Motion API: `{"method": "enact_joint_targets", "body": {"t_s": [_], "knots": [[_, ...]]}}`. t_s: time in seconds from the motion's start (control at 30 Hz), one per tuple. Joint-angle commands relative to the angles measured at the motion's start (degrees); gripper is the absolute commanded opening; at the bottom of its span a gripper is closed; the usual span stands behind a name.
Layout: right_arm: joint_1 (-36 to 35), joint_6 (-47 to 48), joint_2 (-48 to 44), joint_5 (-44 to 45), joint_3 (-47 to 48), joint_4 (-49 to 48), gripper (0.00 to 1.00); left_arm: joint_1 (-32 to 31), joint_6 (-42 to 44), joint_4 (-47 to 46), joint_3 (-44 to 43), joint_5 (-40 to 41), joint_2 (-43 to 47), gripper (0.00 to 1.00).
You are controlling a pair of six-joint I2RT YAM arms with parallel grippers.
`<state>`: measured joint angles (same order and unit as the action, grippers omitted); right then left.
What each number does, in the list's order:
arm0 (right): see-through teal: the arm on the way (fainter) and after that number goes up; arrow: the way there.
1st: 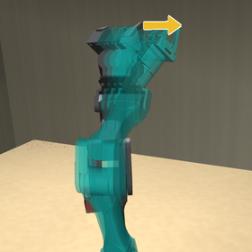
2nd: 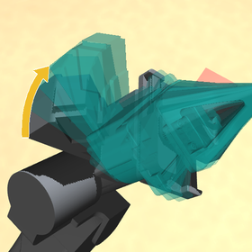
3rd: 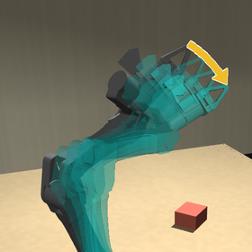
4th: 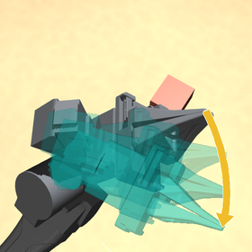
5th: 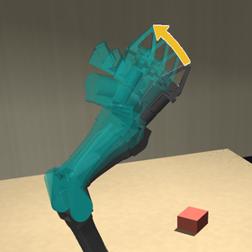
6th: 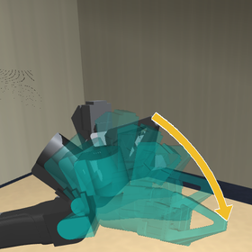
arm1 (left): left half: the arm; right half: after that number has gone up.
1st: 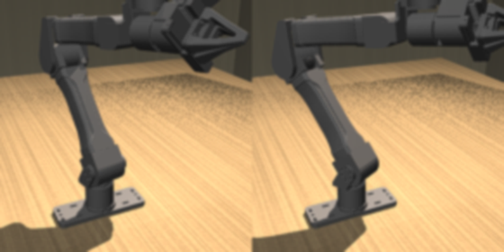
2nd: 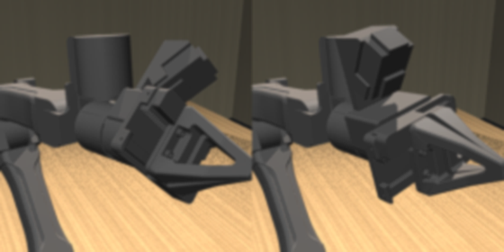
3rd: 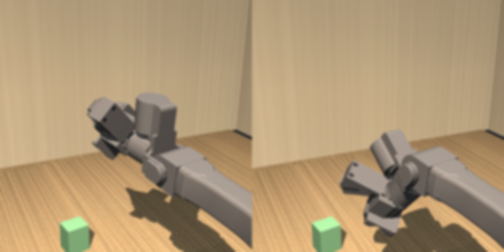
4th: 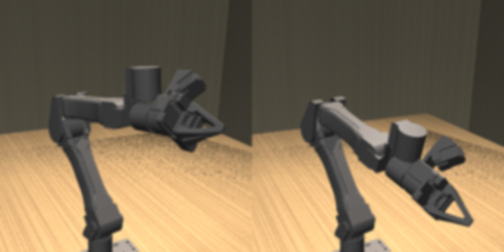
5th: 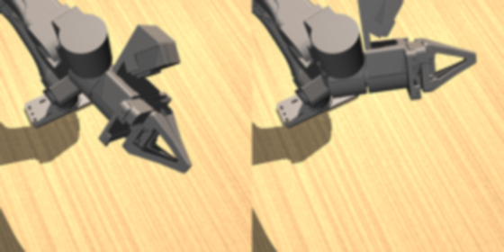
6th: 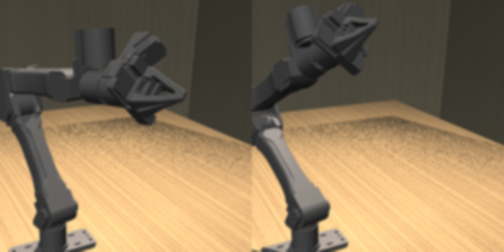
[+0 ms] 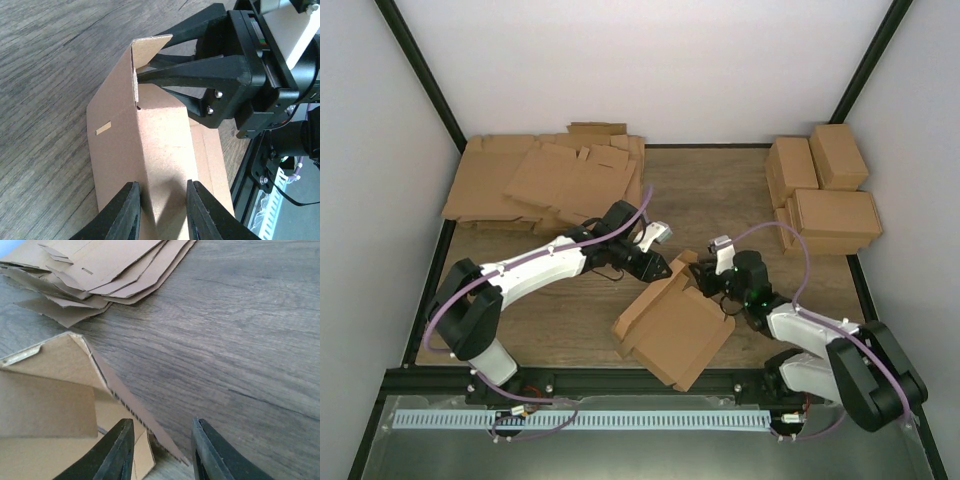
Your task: Fold the paper box
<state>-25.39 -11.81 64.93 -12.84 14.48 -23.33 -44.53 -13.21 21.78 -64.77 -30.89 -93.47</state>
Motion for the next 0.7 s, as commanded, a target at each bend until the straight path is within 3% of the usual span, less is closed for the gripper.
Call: {"method": "enact_joint_targets", "body": {"t_s": [0.0, 0.2, 0.33, 0.67], "knots": [[-0.45, 3.04, 3.13, -0.71, 4.12, -2.68, 0.31, 0.31, 0.72, 0.62, 0.44, 0.69, 0.45, 0.28], [-0.45, 0.85, 1.02, -4.84, 7.15, 3.07, 0.1, 0.22, -0.07, 0.01, 0.89, 0.73, 0.46, 0.27], [-0.45, -2.44, -3.42, -6.57, 7.43, 6.43, 0.03, 0.21, -1.29, -0.73, 1.59, 1.37, 0.24, 0.27], [-0.73, -9.94, -7.1, -8.58, 7.51, 10.28, 0.01, -0.74, -3.34, -1.87, 1.95, 1.22, 1.09, 0.27]]}}
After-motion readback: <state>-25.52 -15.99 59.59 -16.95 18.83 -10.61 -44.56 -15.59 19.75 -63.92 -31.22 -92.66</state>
